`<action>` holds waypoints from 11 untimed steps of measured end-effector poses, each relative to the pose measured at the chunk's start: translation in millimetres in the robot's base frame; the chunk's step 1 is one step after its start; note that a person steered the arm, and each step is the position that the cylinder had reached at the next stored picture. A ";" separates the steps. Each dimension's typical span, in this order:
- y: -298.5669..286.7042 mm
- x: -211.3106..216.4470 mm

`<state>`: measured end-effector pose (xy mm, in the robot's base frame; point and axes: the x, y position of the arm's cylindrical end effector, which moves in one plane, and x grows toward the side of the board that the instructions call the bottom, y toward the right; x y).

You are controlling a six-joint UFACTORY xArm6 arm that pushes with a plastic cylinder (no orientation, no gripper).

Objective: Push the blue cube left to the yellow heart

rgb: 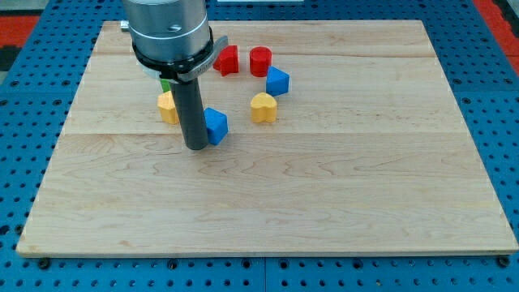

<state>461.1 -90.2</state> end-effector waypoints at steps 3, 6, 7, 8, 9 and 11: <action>0.3 -18.7; 14.1 -21.5; 20.9 -21.5; 27.2 -21.5; 38.7 -21.5; 71.9 -21.5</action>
